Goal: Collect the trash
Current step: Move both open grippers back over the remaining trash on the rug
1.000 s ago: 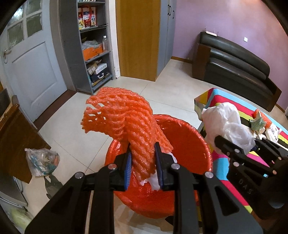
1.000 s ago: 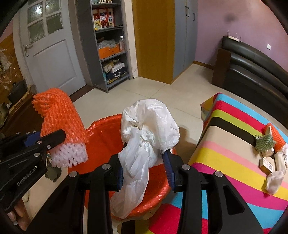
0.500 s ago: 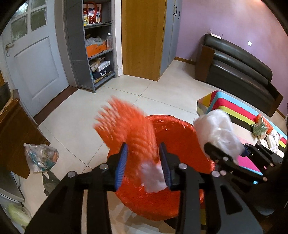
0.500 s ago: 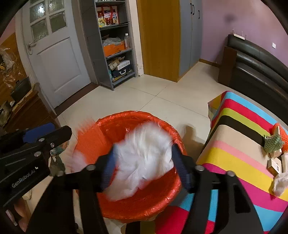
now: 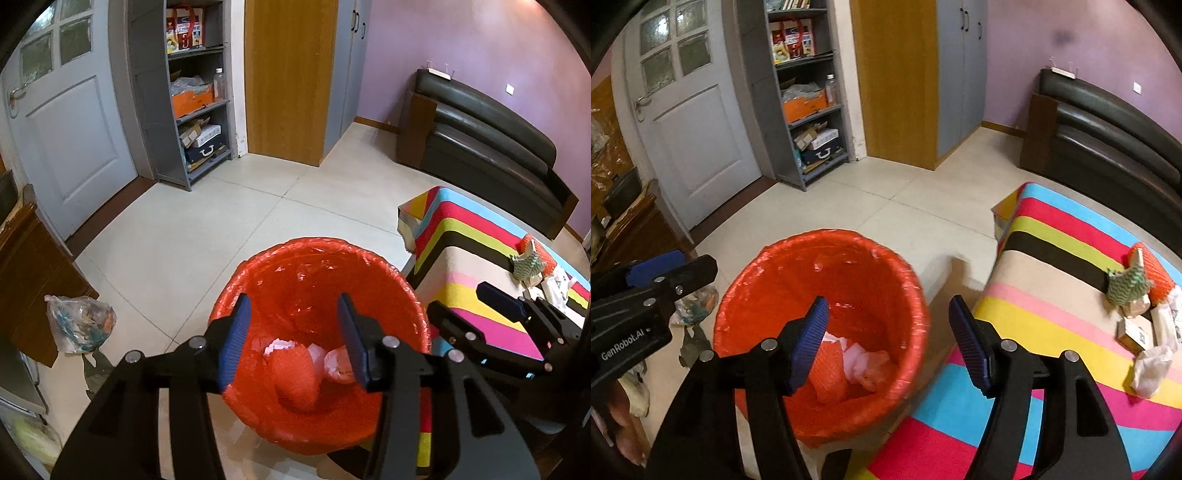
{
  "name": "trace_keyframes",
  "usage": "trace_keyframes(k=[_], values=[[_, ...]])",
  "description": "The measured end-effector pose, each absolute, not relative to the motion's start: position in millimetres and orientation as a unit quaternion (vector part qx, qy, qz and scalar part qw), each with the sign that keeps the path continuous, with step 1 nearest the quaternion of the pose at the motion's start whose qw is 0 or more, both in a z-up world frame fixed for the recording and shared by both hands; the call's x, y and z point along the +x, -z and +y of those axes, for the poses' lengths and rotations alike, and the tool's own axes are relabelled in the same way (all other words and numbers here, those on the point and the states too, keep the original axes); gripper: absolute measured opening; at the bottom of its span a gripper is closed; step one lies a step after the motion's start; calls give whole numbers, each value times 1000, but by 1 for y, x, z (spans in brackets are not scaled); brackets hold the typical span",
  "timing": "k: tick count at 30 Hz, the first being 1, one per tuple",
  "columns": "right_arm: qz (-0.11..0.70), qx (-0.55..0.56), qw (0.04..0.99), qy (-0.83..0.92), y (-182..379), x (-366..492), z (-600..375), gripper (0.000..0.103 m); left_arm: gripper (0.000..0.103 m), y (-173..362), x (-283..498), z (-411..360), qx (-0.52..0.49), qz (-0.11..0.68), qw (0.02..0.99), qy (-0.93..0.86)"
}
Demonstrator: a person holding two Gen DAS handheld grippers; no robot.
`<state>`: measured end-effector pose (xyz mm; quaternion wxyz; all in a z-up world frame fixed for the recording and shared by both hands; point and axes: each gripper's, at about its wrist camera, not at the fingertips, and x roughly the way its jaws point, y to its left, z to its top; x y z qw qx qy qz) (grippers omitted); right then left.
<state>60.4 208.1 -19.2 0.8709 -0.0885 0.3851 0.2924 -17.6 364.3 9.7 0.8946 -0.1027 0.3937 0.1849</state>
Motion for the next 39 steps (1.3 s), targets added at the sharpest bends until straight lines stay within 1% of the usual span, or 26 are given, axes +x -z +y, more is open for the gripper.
trace_keyframes(k=[8,19,27,30,39], values=[[379,-74,885,-260,11,77,154,65,47,-14,-3,338,-91,393,900,-167],[373,-62,904,-197,8,106,52,66,47,-20,37,267,-67,391,910,-121],[385,-53,910,-145,26,121,-23,67,47,-19,61,225,-58,390,914,-92],[389,-49,911,-127,34,126,-45,71,47,-19,70,212,-56,391,915,-82],[417,-40,903,-95,65,137,-96,71,47,-10,95,167,-44,398,915,-50]])
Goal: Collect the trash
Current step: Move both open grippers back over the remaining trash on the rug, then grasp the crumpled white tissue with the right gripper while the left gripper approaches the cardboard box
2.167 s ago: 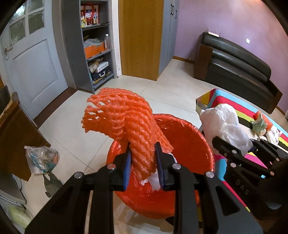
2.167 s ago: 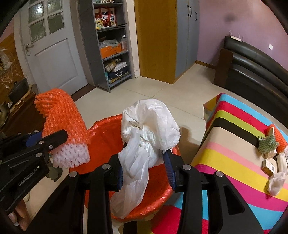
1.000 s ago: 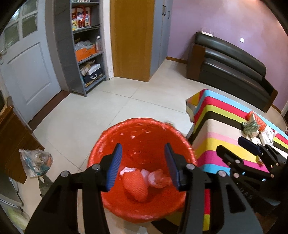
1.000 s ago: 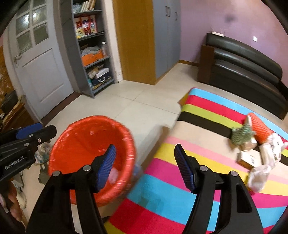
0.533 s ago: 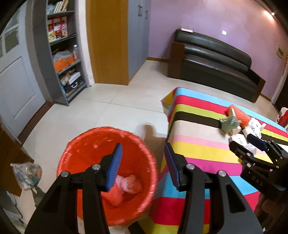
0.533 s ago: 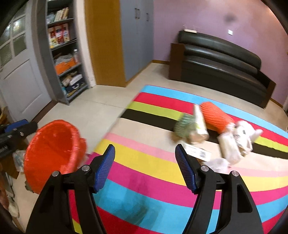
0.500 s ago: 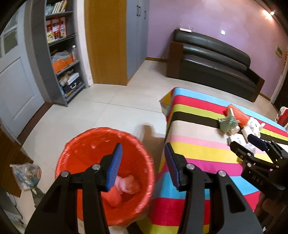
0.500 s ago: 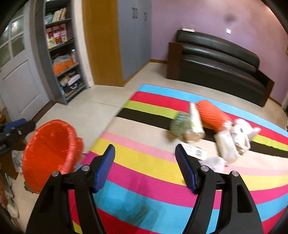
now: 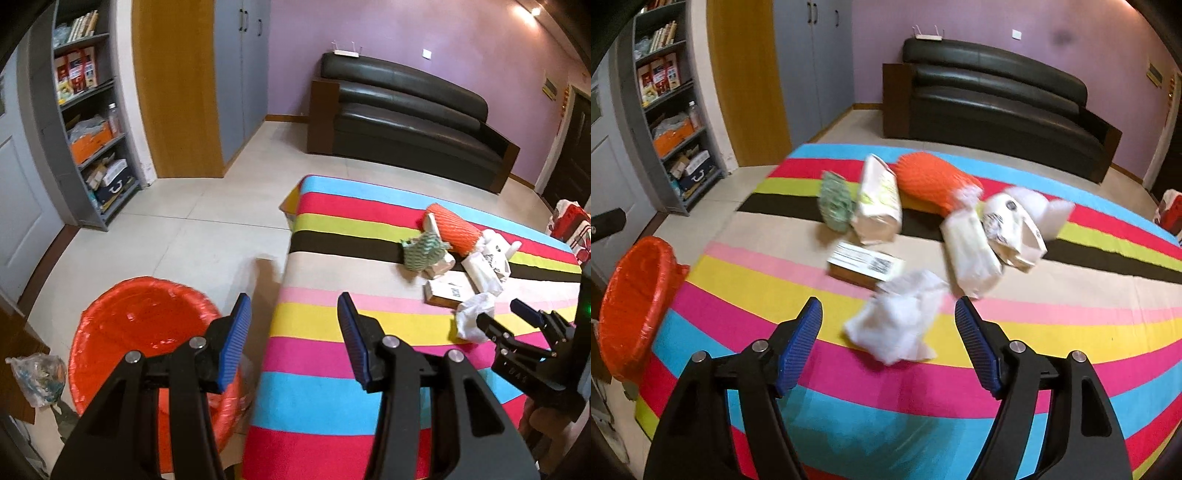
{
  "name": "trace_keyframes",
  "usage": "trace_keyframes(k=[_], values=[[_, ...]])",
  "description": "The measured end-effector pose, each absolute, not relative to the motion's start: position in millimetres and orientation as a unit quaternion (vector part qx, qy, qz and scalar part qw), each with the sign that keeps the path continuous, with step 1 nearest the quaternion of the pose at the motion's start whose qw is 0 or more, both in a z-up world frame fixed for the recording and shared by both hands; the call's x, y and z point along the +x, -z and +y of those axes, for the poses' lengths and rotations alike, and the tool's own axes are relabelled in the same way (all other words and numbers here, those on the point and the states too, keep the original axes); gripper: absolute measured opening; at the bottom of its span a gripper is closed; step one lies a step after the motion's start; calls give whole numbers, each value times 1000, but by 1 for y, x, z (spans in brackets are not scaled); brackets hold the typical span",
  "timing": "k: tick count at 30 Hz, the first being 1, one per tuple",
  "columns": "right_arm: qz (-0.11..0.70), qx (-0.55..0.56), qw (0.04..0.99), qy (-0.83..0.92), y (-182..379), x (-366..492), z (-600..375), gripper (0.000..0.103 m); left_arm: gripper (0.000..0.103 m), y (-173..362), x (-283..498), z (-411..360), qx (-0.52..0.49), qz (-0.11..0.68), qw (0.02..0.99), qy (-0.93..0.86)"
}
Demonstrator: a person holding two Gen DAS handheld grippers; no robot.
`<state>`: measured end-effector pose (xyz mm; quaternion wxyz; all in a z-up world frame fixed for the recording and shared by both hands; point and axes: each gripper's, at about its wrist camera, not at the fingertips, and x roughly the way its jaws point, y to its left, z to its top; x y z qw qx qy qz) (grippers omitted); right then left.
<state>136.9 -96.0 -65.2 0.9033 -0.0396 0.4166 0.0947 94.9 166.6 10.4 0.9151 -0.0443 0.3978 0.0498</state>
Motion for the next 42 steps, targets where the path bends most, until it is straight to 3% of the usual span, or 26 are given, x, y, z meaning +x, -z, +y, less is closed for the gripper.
trace_keyframes(k=[11,17,22,25,38,42], values=[[445,-39,889,-102,96,156,-108,67,47,5,118,126,-28,413,910,-25],[455,-38,882,-118,102,160,-104,49,47,13,128,111,-25,421,907,-15],[454,-48,879,-136,102,161,-97,28,47,19,135,99,-21,425,905,-7],[452,-49,879,-143,100,160,-97,23,47,25,141,93,-24,430,903,0],[424,-55,895,-125,59,161,-143,21,47,55,171,49,-41,443,894,41],[415,-60,900,-115,45,160,-160,21,56,69,180,26,-32,449,891,62]])
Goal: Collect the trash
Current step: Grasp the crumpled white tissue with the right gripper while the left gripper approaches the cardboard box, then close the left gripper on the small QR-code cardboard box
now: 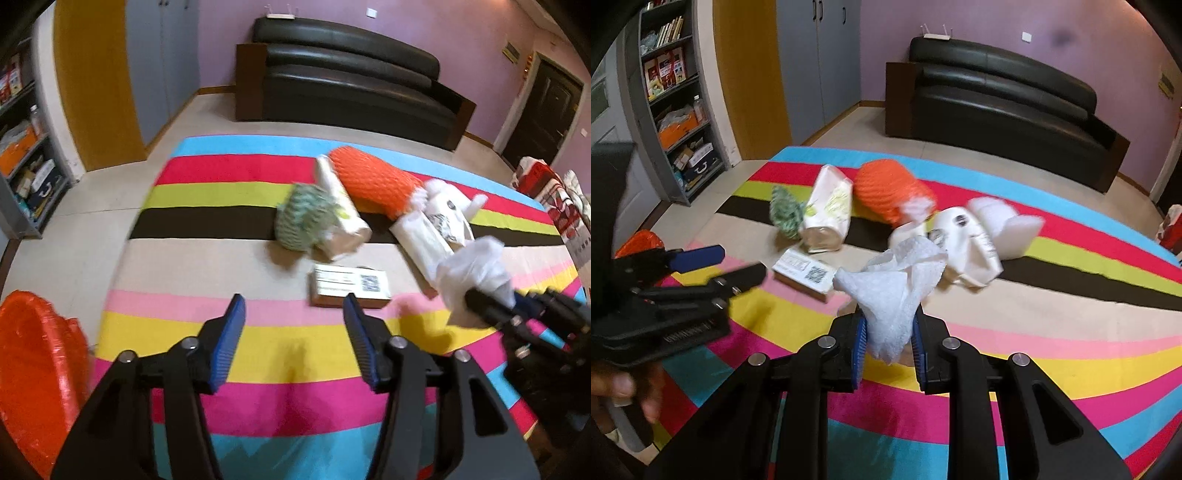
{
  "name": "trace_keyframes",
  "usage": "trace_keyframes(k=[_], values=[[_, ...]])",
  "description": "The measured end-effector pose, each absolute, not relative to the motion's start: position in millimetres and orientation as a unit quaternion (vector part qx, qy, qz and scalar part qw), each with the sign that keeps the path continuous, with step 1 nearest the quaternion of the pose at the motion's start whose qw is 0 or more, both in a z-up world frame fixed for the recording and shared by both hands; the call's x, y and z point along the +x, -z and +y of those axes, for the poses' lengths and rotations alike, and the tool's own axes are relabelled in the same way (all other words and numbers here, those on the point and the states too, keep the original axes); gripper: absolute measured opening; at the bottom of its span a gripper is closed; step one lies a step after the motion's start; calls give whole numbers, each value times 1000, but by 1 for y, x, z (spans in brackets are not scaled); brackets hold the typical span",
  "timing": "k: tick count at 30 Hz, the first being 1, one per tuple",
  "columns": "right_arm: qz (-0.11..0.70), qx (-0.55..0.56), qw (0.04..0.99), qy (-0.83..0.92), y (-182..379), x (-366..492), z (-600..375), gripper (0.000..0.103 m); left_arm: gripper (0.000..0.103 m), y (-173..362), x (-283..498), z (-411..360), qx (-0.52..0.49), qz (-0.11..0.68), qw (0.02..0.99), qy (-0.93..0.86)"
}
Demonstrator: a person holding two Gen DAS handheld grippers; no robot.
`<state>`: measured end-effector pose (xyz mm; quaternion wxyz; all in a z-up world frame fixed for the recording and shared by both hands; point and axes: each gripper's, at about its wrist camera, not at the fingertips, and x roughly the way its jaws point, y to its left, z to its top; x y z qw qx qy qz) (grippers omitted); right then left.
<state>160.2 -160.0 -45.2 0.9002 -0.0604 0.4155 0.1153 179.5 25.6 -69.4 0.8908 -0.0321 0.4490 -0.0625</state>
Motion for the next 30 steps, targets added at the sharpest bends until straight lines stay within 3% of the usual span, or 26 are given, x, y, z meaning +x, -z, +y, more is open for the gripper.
trace_keyframes(k=[8,21,25,30], values=[[403,-52,908,-102,31,152,-187,21,86,80,191,-8,-24,451,889,79],[402,-30,911,-94,31,147,-204,21,84,106,218,-39,12,493,868,48],[400,-28,911,-92,31,148,-204,21,67,118,223,-43,26,502,864,44],[401,-31,911,-90,37,147,-203,21,66,113,222,-41,26,491,870,43]])
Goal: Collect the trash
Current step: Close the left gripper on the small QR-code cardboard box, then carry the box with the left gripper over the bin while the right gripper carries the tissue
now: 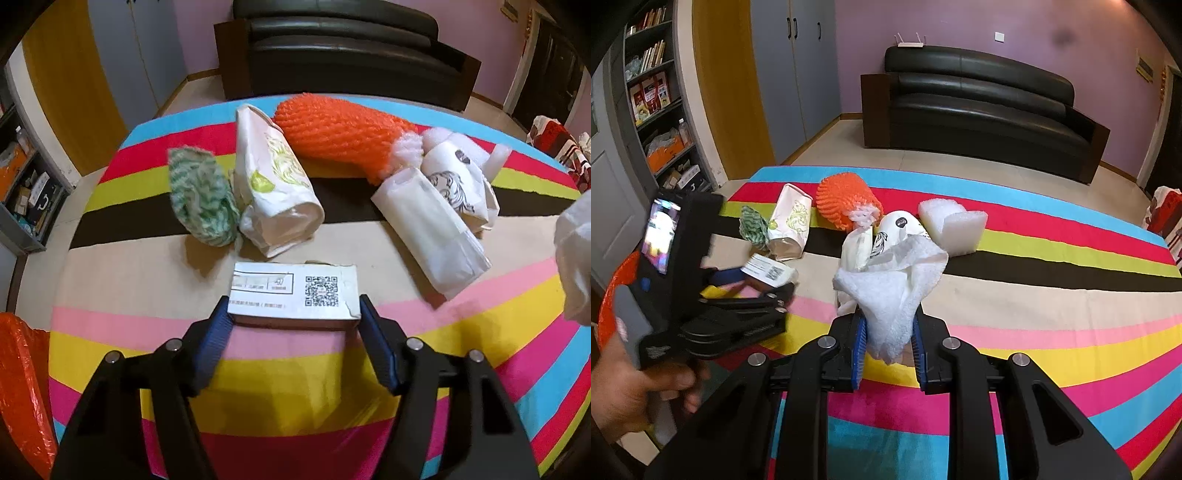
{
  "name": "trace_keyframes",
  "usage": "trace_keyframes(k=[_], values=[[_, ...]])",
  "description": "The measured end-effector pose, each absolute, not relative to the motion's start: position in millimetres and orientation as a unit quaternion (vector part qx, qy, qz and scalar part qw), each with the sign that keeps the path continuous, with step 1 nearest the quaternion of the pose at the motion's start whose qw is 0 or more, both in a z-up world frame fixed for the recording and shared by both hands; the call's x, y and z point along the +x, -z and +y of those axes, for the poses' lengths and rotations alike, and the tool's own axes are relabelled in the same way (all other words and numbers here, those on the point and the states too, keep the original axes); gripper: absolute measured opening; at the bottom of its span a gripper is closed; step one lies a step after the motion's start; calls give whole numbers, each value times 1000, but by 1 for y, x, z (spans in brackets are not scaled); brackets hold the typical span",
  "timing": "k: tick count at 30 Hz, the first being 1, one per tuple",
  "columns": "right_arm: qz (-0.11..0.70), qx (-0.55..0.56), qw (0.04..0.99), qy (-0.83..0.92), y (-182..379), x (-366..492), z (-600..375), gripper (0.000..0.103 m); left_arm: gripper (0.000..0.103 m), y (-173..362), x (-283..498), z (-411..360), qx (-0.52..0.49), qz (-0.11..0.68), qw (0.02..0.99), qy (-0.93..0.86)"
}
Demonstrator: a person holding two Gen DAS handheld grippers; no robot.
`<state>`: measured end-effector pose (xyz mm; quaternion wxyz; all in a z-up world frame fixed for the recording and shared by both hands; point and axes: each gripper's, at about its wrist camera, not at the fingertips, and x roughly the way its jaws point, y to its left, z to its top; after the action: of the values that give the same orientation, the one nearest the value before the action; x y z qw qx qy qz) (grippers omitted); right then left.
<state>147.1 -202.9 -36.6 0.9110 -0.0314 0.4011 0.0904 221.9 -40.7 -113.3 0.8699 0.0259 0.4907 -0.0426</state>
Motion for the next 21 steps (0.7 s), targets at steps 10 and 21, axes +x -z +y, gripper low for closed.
trace_keyframes(k=[10,21], values=[[388,-42,914,-106,39,138,-183,21,66,77,186,6,14,455,890,33],[384,-54,911,-144,34,125,-126,21,66,42,137,112,-14,424,905,-29]])
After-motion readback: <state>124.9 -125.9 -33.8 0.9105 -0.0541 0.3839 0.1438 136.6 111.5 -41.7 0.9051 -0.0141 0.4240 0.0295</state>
